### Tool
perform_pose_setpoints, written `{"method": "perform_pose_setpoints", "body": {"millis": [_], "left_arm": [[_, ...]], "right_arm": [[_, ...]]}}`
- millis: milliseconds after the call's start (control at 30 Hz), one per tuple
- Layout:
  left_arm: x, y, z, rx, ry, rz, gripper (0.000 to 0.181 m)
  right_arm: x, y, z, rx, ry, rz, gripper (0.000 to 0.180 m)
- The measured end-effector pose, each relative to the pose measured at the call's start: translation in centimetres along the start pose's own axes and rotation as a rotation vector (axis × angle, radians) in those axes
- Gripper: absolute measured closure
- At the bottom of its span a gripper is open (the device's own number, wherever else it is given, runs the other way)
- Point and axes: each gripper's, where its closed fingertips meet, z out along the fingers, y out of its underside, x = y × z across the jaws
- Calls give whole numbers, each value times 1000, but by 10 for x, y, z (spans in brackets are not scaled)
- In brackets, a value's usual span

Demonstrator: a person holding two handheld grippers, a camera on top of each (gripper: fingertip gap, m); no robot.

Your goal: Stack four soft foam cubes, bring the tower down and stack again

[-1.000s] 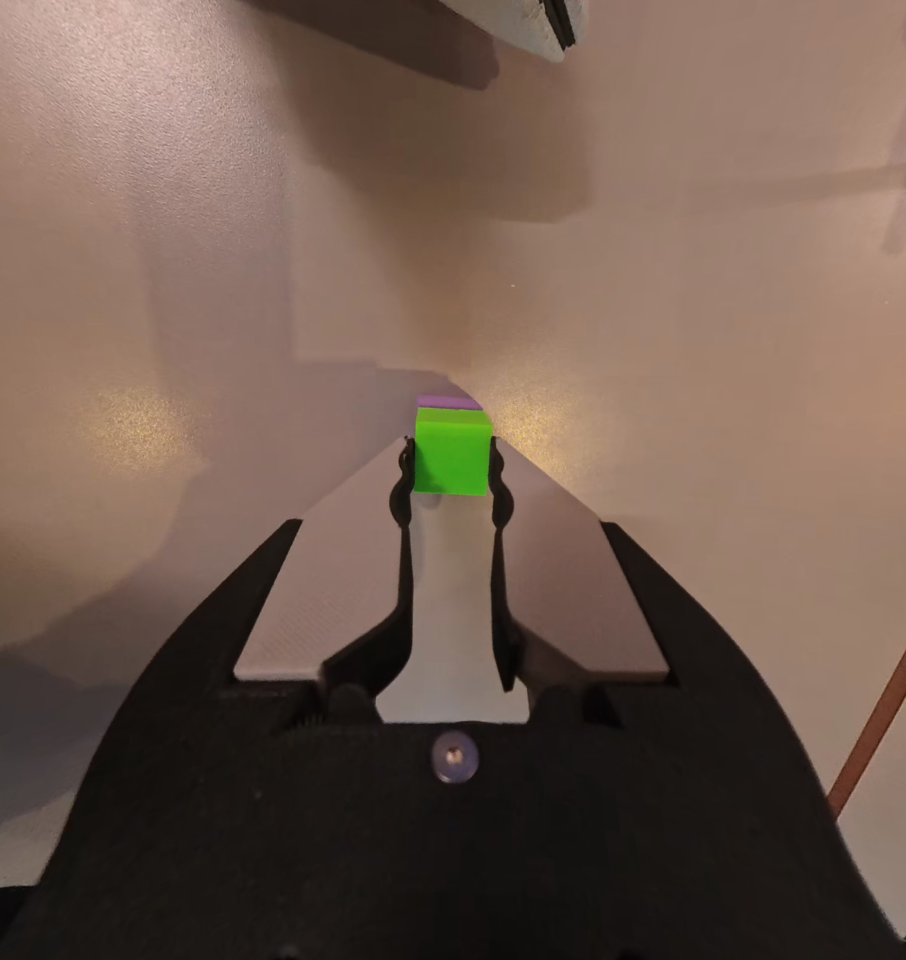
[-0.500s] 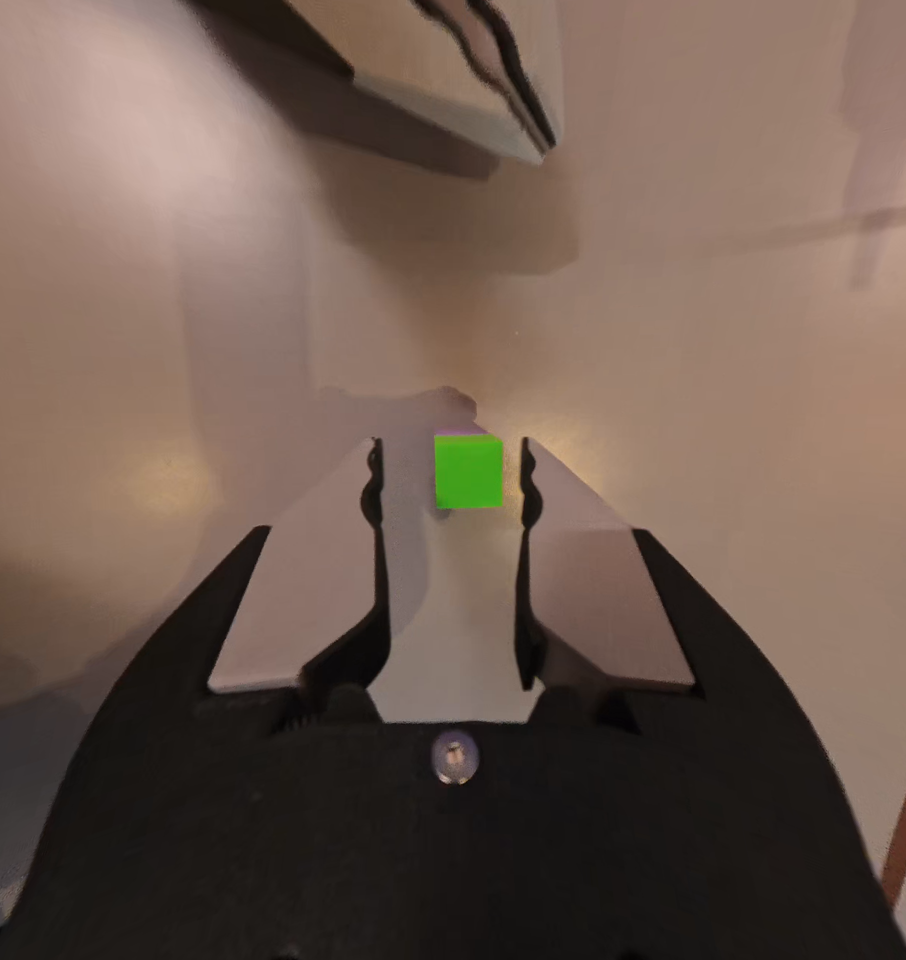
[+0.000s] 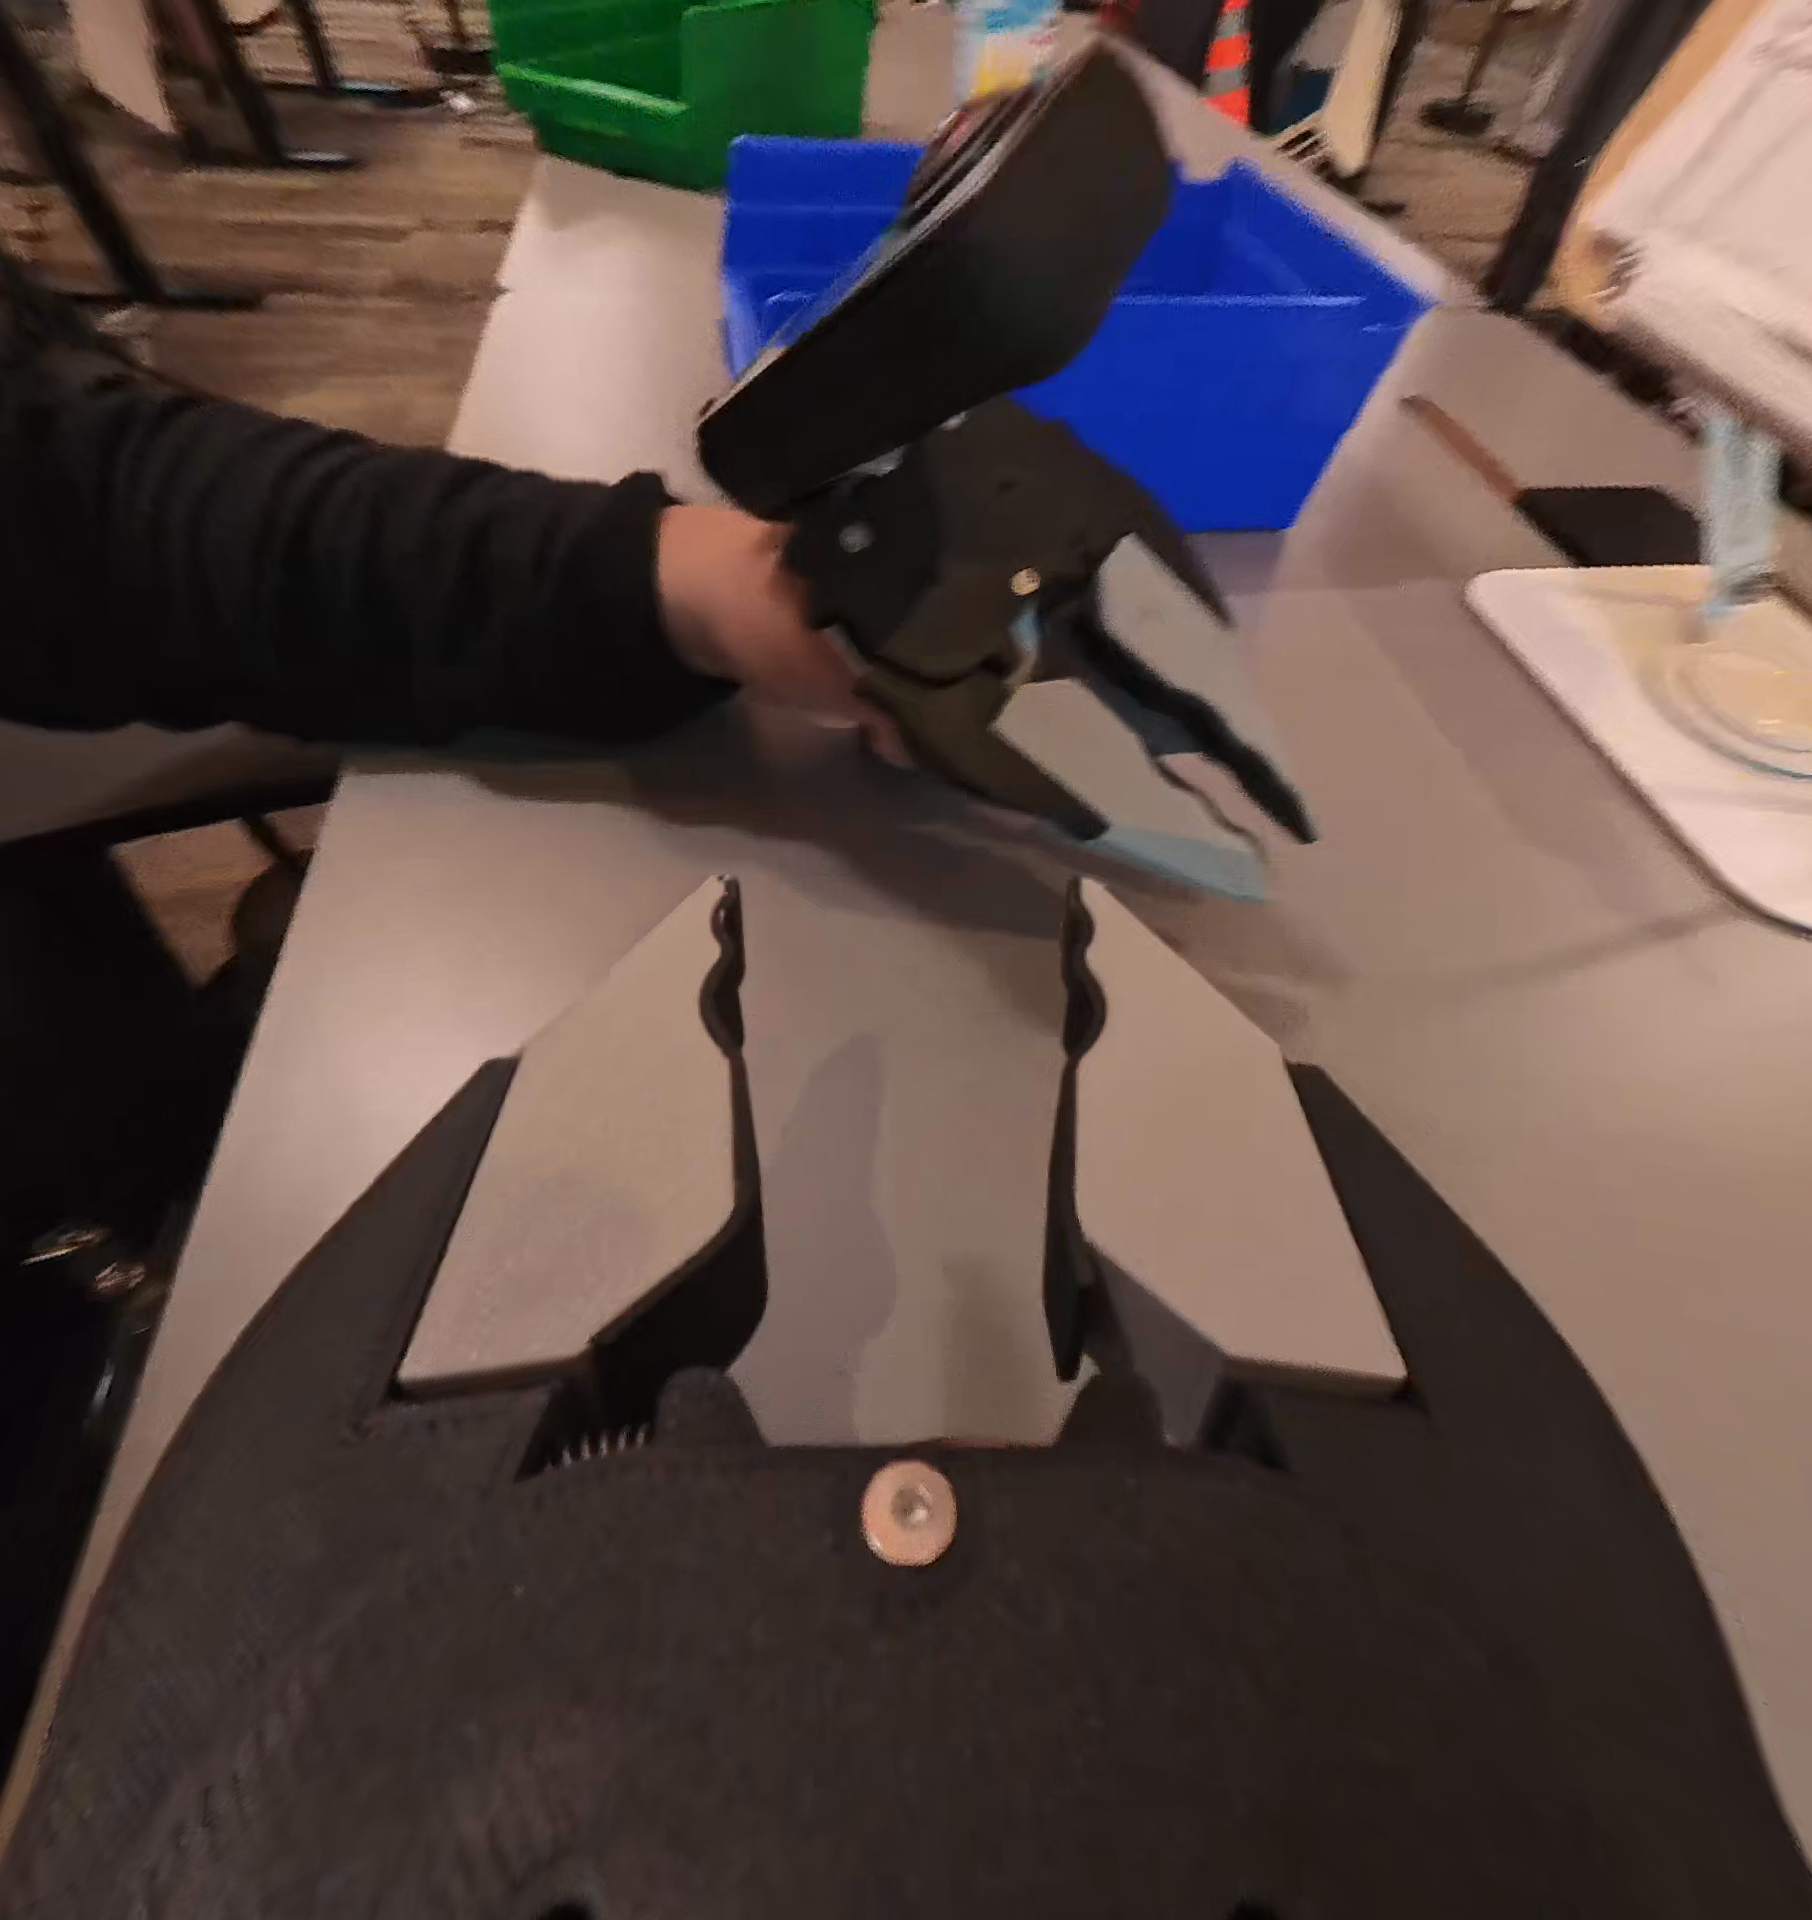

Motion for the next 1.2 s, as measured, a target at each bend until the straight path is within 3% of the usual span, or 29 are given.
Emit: {"method": "perform_pose_setpoints", "body": {"millis": [233, 467, 533, 633, 733, 800, 1000, 1200], "left_arm": [[-27, -32, -46, 116, 0, -202, 146], [-169, -43, -161, 103, -293, -250, 150], [-218, -16, -179, 2, -383, -293, 140], [-270, 61, -182, -258, -463, -378, 126], [-289, 146, -173, -513, -498, -453, 122], [-295, 180, -167, -582, -534, -497, 123], [-301, 220, -158, -689, -570, -612, 127], [-292, 217, -153, -689, -543, -631, 126]], "right_arm": [[-13, 2, -3, 60, -51, 56, 123], [-24, -6, -6, 65, -66, 36, 124], [-28, -6, -5, 49, -50, 3, 124], [-34, -8, -3, 45, -59, -9, 125], [-35, -8, -2, 41, -61, -7, 125], [-35, -5, 0, 33, -63, -6, 126], [-31, 4, 5, 5, -64, 12, 127], [-34, 0, 3, 18, -73, 13, 127]]}}
